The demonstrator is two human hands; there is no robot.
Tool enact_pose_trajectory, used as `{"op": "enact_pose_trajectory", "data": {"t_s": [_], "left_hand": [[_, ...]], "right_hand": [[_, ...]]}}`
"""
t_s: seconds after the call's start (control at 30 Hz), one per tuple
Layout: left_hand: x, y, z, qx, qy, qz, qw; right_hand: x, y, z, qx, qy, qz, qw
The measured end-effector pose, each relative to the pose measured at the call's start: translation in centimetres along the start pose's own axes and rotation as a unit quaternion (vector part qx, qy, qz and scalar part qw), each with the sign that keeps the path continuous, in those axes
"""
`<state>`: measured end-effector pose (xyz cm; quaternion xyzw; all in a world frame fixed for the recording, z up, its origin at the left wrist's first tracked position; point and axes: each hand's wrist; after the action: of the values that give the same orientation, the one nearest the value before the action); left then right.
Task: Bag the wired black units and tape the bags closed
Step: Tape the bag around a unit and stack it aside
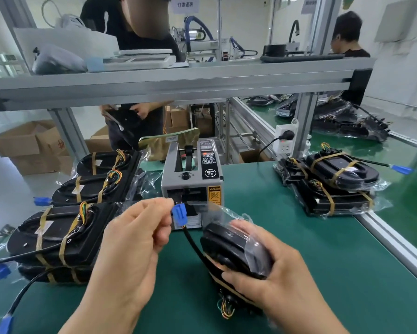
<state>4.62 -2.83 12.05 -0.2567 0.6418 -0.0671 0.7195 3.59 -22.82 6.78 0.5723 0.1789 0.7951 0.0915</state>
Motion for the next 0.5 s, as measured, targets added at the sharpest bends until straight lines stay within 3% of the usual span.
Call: {"op": "enact_pose_trajectory", "data": {"t_s": [0.1, 0.5], "left_hand": [[-0.4, -0.7, -2.5, 0.082, 0.04, 0.075, 0.993], [0.4, -2.7, -2.9, 0.085, 0.061, 0.132, 0.986]], "right_hand": [[0.1, -0.7, 0.0, -0.001, 0.002, -0.001, 1.0], [0.2, -1.2, -0.1, -0.023, 0.033, -0.031, 0.999]]}}
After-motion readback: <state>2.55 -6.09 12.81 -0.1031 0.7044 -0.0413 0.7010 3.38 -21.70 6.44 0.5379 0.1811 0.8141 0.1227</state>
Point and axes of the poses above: each hand's wrist, its own z-axis towards the middle knuckle, its own y-axis out of the back of the hand, x = y × z, and after that the axes turned 11 degrees about -z, right-handed
